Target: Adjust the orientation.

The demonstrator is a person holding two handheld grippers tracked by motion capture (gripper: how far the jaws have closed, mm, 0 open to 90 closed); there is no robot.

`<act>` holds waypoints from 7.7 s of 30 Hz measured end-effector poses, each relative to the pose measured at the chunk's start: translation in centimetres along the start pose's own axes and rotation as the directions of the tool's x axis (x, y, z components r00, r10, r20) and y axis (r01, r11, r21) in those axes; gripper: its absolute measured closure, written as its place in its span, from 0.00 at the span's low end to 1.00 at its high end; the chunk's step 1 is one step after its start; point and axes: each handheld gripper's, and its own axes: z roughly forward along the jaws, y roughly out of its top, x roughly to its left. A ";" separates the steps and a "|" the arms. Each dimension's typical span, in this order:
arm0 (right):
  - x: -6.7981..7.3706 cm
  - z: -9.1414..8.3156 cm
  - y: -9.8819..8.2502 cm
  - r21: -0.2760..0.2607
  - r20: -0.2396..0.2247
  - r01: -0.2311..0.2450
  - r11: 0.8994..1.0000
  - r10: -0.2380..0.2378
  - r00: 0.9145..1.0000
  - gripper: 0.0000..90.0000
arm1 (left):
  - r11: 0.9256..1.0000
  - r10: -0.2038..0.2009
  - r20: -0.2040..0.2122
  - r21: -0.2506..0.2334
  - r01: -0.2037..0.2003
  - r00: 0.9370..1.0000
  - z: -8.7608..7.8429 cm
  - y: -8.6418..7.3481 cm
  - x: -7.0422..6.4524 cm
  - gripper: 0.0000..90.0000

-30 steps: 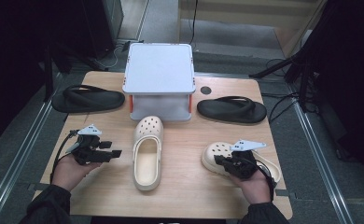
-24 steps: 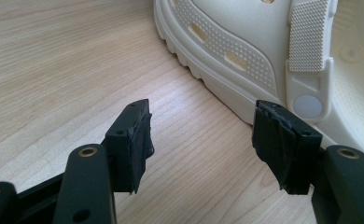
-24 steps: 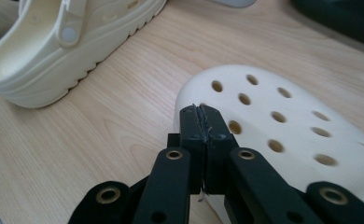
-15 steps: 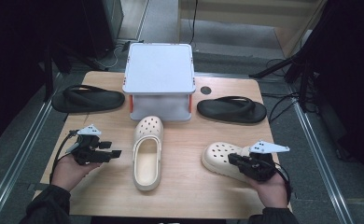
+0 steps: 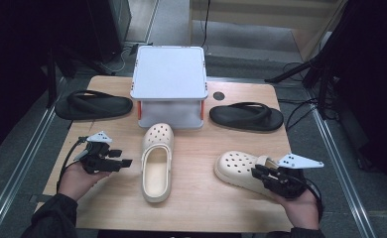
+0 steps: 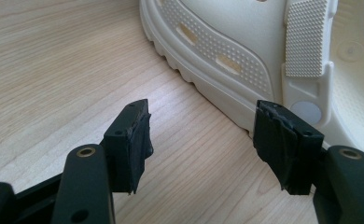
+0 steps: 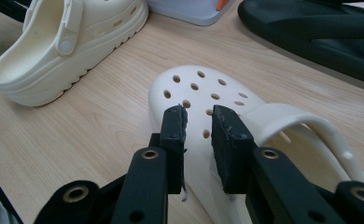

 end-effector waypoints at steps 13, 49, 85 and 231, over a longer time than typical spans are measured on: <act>-1.6 -1.4 -1.6 -0.001 0.049 -0.038 0.999 0.038 0.998 0.80 | 1.000 0.006 0.005 0.006 -0.006 1.000 0.3 0.2 0.0 0.41; -2.4 4.3 -1.1 0.130 -0.162 0.029 0.991 -0.007 0.987 0.85 | 1.000 -0.030 -0.035 -0.010 0.030 0.999 -1.1 -1.5 0.1 0.41; 2.7 14.7 8.7 0.123 -0.127 -0.047 0.991 0.063 0.990 0.85 | 0.999 -0.042 -0.056 -0.032 0.040 0.998 -1.7 -2.7 -0.9 0.42; 3.4 10.9 6.1 -0.028 -0.056 -0.105 0.994 0.103 0.993 0.67 | 0.999 -0.016 0.101 -0.049 0.021 0.995 0.0 5.2 -1.1 0.45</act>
